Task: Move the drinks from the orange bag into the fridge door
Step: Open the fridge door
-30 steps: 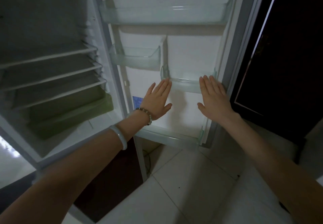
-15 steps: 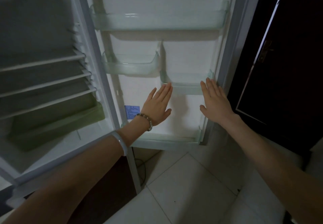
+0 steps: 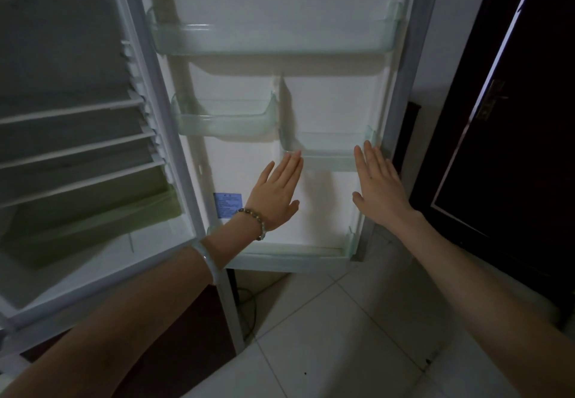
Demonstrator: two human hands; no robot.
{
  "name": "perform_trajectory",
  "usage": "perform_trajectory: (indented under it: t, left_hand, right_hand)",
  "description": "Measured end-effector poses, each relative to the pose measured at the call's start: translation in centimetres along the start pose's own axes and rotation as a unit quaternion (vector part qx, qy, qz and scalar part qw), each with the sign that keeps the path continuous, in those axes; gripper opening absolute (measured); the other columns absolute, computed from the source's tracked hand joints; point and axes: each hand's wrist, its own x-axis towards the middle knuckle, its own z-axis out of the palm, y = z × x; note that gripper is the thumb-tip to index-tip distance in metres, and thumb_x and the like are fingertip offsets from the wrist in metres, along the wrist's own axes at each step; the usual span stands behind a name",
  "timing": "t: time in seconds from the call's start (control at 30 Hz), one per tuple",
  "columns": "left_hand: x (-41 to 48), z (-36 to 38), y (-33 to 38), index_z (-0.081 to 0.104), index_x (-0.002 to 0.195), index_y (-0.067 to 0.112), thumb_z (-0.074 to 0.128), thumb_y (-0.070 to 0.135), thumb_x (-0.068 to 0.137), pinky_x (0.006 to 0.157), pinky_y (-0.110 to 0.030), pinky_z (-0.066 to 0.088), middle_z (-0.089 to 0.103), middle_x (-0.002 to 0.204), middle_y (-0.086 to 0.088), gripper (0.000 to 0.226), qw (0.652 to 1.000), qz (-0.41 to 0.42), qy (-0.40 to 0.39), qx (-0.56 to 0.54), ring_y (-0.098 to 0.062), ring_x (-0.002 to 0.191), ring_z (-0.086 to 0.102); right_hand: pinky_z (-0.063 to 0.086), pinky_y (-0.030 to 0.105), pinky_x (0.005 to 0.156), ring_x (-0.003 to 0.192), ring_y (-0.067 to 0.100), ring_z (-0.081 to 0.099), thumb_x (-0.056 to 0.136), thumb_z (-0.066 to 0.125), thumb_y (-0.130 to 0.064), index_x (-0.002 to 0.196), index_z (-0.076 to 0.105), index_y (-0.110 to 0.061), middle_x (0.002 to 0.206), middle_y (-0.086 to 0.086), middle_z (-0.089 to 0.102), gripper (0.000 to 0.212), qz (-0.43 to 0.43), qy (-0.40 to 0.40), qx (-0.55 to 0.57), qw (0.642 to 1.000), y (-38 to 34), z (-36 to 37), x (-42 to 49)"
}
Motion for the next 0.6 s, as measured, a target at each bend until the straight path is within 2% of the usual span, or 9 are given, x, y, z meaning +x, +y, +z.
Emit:
perform_trajectory:
  t: [0.4,0.6]
  left_hand:
    - [-0.8,-0.4,0.5,-0.007,0.145,0.008,0.041,0.039,0.091,0.117,-0.040,0.000,-0.010,0.155,-0.009,0.078,1.000,-0.017,-0.009,0.013,-0.020,0.142,-0.009]
    - [-2.7,-1.1,0.2,-0.006,0.145,0.009,0.041,0.036,0.092,0.117,-0.039,0.001,-0.007,0.155,-0.009,0.076,1.000,-0.017,-0.009,-0.022,-0.020,0.143,-0.006]
  right_hand:
    - [0.002,0.042,0.114,0.142,0.031,-0.006,0.086,0.054,-0.019,0.146,-0.004,-0.008,0.155,0.017,-0.007,0.084,-0.002,0.016,0.012,1.000,-0.6,0.1,-0.8]
    - [0.004,0.044,0.113,0.142,0.034,0.001,0.079,0.061,-0.013,0.146,0.006,-0.008,0.155,0.020,0.003,0.086,-0.043,0.036,0.012,0.998,-3.7,-0.2,-2.2]
